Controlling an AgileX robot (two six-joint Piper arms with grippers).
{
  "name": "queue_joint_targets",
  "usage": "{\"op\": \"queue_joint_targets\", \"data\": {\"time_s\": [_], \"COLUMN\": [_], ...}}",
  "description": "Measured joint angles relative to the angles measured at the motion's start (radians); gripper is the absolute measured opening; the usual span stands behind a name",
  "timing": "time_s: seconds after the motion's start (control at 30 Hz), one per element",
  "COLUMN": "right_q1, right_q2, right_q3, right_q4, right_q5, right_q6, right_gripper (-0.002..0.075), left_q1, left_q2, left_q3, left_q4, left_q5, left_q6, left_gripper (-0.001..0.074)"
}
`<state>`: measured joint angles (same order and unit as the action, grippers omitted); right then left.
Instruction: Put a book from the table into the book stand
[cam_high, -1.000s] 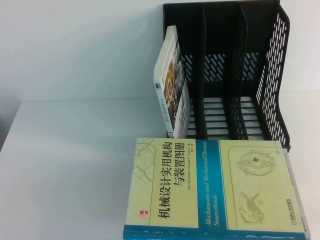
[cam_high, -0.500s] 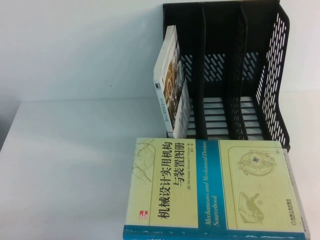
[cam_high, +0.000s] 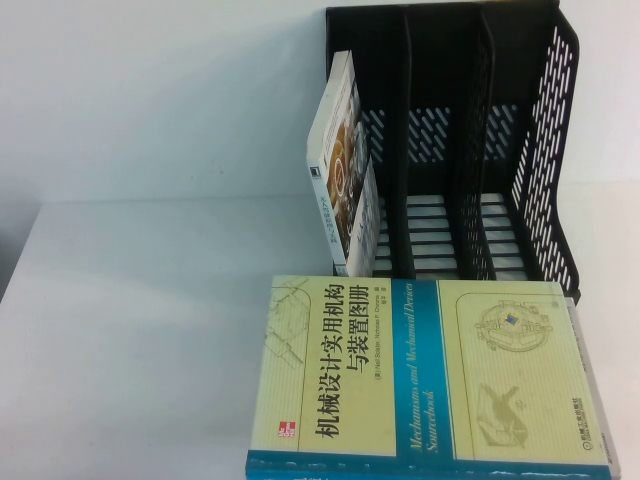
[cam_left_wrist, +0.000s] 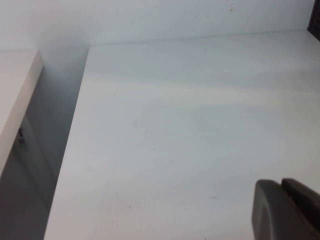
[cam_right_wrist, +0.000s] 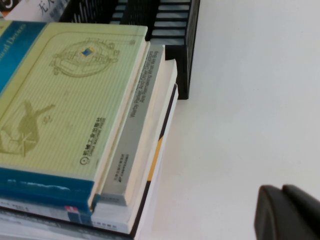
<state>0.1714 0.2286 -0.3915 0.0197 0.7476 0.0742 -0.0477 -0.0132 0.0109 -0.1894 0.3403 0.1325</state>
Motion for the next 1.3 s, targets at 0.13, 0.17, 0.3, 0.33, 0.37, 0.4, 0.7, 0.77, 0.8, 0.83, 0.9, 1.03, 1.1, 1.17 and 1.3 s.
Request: {"op": "queue_joint_targets", "data": {"time_s": [0.13,0.17,0.3,0.33,0.37,0.4,0.7,0.77,0.8,0.83,0.9,1.03,1.1,1.17,1.3], "right_q1": [0.000,0.000,0.000,0.000,0.000,0.000,0.000,0.000,0.000,0.000,0.000,0.000,0.000,0.000,-0.002], "right_q2": [0.000,0.000,0.000,0.000,0.000,0.000,0.000,0.000,0.000,0.000,0.000,-0.023,-0.058,-0.109,-0.214], "right_q3": [0.000,0.000,0.000,0.000,0.000,0.000,0.000,0.000,0.000,0.000,0.000,0.025,0.062,0.127,0.321], "right_q4": [0.000,0.000,0.000,0.000,0.000,0.000,0.000,0.000,0.000,0.000,0.000,-0.002,-0.002,-0.003,-0.003], "right_q5": [0.000,0.000,0.000,0.000,0.000,0.000,0.000,0.000,0.000,0.000,0.000,-0.047,-0.110,-0.201,-0.451], "right_q6": [0.000,0.000,0.000,0.000,0.000,0.000,0.000,0.000,0.000,0.000,0.000,0.002,0.004,0.009,0.026], "right_gripper": [-0.0002,-0.0002,-0.0002,-0.0002,-0.0002,-0.0002,-0.0003,-0.0003,-0.0003,-0.0003,-0.0003,-0.0003,-0.0003,-0.0003,-0.0003], "left_q1": [-0.002,-0.002,-0.002,-0.002,-0.002,-0.002,-0.002,-0.002,-0.002,-0.002,-0.002,-0.002,-0.002,-0.002,-0.002], "left_q2": [0.000,0.000,0.000,0.000,0.000,0.000,0.000,0.000,0.000,0.000,0.000,0.000,0.000,0.000,0.000], "left_q3": [0.000,0.000,0.000,0.000,0.000,0.000,0.000,0.000,0.000,0.000,0.000,0.000,0.000,0.000,0.000], "left_q4": [0.000,0.000,0.000,0.000,0.000,0.000,0.000,0.000,0.000,0.000,0.000,0.000,0.000,0.000,0.000], "left_q5": [0.000,0.000,0.000,0.000,0.000,0.000,0.000,0.000,0.000,0.000,0.000,0.000,0.000,0.000,0.000], "left_q6": [0.007,0.008,0.014,0.016,0.016,0.016,0.019,0.019,0.019,0.019,0.019,0.019,0.019,0.019,0.019], "left_gripper": [-0.0001,-0.0001,-0.0001,-0.0001,-0.0001,-0.0001,-0.0001,-0.0002,-0.0002,-0.0002,-0.0002,-0.0002,-0.0002,-0.0002,-0.0002]}}
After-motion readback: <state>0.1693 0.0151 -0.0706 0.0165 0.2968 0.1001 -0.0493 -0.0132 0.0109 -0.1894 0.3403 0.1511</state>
